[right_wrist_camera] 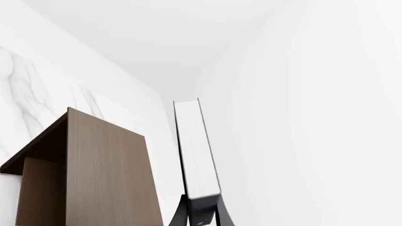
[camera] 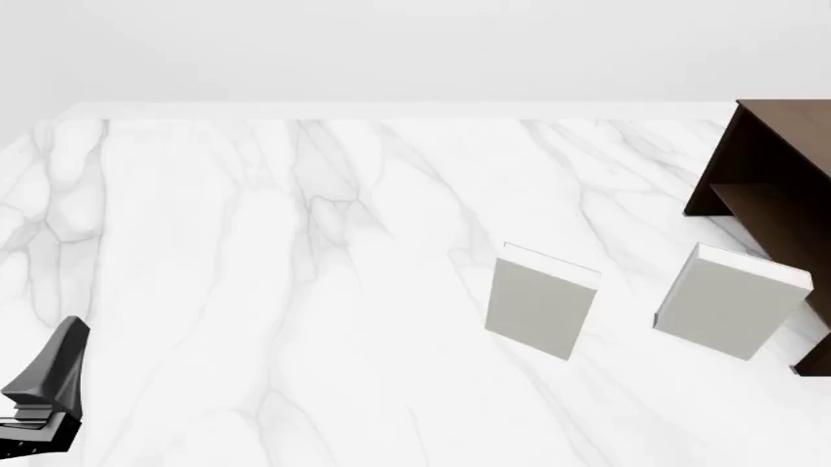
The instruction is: Pick up the book on the left and place it on top of the shelf.
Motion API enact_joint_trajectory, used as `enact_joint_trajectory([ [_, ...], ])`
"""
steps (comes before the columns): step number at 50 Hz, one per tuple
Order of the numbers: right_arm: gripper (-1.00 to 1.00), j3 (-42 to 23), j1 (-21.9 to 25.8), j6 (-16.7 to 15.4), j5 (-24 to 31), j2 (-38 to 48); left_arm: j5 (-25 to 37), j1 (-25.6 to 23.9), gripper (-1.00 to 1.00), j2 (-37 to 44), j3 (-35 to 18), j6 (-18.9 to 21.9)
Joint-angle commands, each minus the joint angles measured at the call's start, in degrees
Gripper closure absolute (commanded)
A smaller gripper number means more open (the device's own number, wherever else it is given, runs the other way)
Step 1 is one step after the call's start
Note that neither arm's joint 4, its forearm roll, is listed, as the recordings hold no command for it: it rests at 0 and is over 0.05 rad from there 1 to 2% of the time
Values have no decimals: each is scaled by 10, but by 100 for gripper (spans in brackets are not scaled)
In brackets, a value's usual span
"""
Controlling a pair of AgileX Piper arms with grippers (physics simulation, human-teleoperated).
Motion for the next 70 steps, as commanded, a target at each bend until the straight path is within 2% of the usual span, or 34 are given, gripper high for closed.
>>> enact_joint_trajectory([
  [1, 100, -15, -12, -1, -22, 23, 0, 0, -100, 0, 0, 0],
  [20, 100, -39, -10, -10, -41, 71, 0, 0, -100, 0, 0, 0],
  [70, 100, -38, -20, -24, -93, 165, 0, 0, -100, 0, 0, 0],
])
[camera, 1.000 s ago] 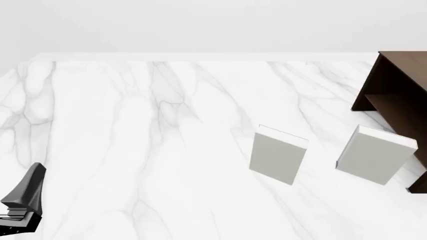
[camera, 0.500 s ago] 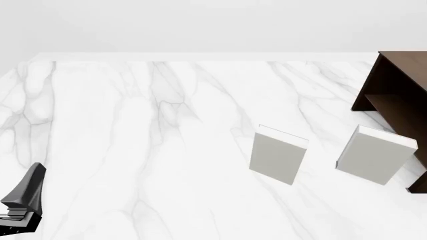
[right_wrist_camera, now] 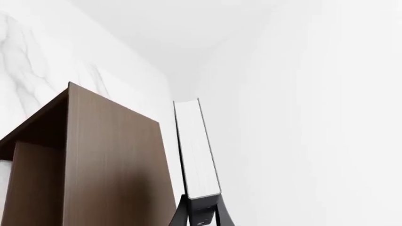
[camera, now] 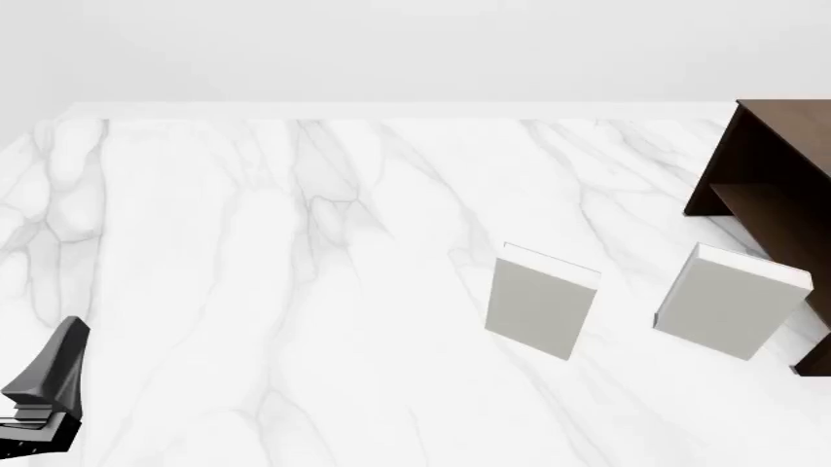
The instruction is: Pick up the book on the left and place it on top of the shelf.
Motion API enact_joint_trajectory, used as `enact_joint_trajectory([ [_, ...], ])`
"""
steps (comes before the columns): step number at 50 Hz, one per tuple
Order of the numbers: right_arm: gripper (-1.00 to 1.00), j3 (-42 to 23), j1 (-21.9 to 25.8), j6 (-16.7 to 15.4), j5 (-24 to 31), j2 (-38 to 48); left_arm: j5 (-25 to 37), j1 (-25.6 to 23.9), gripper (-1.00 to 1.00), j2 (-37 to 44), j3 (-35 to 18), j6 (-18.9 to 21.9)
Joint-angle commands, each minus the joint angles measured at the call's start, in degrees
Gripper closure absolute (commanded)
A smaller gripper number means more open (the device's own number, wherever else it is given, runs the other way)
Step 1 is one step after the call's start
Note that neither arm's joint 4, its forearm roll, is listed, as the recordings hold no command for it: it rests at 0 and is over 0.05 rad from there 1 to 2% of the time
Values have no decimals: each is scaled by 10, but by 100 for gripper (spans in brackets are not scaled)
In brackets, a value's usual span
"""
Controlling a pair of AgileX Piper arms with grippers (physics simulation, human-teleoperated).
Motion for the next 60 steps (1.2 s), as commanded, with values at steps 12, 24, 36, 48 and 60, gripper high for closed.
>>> enact_joint_trajectory([
  [12, 100, -20, 0, 1, -20, 35, 0, 0, -100, 0, 0, 0],
  [24, 100, -26, 6, -2, -26, 54, 0, 0, -100, 0, 0, 0],
  [36, 100, -31, 4, 5, -24, 62, 0, 0, -100, 0, 0, 0],
  [48, 100, -24, 2, 5, -24, 73, 0, 0, -100, 0, 0, 0],
  [60, -100, -9, 1, 11, -18, 56, 0, 0, -100, 0, 0, 0],
])
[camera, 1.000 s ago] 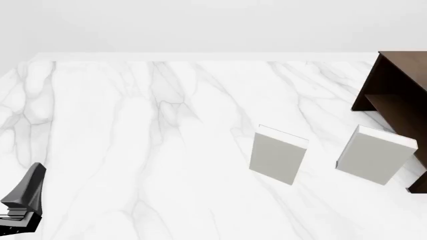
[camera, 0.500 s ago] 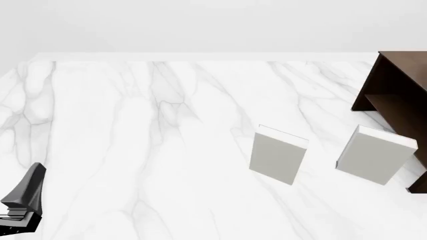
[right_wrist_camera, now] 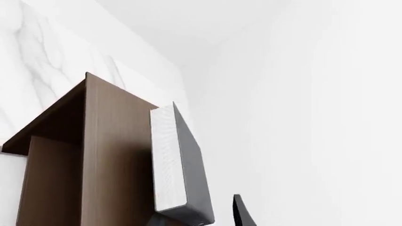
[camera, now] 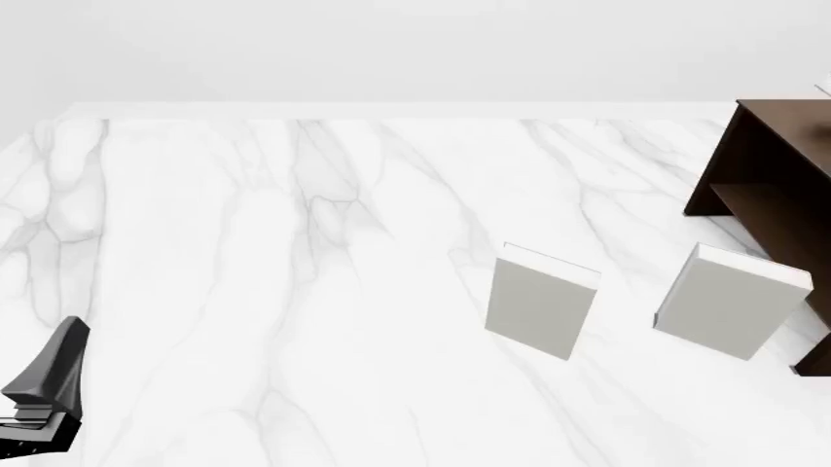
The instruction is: Pick up the book on the left and place it on top of the shelf.
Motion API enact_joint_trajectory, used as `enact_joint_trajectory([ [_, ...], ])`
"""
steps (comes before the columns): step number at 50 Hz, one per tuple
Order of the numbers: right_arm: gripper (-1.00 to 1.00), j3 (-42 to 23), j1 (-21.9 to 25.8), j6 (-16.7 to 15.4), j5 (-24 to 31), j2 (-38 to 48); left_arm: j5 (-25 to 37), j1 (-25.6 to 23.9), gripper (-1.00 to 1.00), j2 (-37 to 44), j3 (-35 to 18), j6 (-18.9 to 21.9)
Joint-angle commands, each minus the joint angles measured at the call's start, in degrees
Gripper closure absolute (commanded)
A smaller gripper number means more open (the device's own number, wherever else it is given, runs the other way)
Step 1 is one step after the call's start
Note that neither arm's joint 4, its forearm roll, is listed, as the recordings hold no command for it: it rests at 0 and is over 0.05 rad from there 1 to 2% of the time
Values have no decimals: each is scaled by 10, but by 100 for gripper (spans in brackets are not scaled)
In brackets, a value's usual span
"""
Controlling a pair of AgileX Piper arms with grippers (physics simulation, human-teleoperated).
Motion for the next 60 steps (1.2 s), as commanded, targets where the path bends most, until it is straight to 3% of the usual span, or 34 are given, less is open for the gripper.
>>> enact_joint_trajectory([
  [1, -100, 8, -3, 5, 0, -15, 0, 0, -100, 0, 0, 0],
  [38, -100, 142, -4, 41, -1, -156, 0, 0, -100, 0, 0, 0],
  [60, -100, 157, 0, 88, 26, -241, 0, 0, -100, 0, 0, 0],
])
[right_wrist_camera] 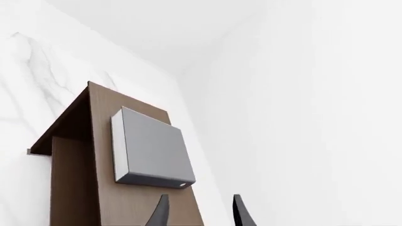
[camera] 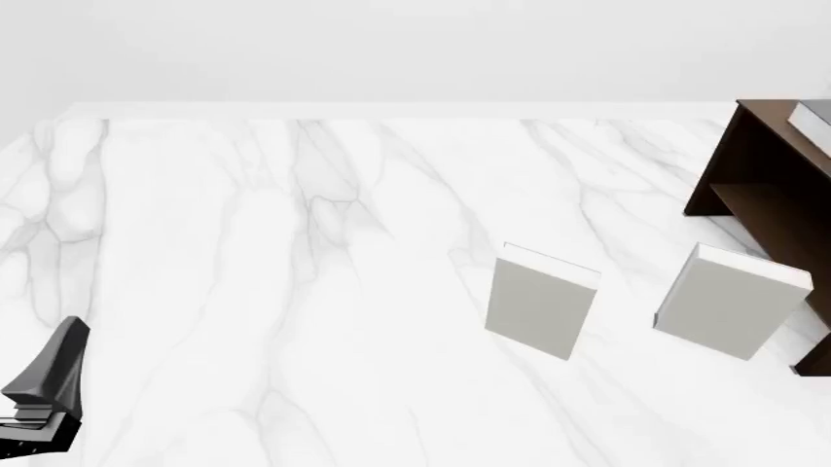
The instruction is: Pick up the book on the left and place it on top of the shelf.
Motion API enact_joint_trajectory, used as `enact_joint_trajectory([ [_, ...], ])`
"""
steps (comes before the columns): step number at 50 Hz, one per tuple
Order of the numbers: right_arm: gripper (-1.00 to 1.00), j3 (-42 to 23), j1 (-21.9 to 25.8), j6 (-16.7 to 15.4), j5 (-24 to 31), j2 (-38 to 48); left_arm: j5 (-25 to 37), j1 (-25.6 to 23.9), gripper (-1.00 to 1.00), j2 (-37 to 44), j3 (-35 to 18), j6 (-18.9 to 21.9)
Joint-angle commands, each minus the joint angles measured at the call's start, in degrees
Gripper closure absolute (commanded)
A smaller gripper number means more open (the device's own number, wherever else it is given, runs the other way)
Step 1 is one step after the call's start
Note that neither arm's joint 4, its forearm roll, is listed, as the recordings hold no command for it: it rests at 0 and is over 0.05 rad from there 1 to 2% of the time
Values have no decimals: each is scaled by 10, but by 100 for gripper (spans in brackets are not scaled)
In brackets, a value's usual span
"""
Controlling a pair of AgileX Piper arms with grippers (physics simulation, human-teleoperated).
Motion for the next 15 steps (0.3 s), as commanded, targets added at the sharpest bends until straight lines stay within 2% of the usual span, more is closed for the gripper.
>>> enact_joint_trajectory([
  [1, -100, 12, 3, 24, 13, -46, 0, 0, -100, 0, 0, 0],
  [15, -100, 31, 7, 65, 33, -116, 0, 0, -100, 0, 0, 0],
])
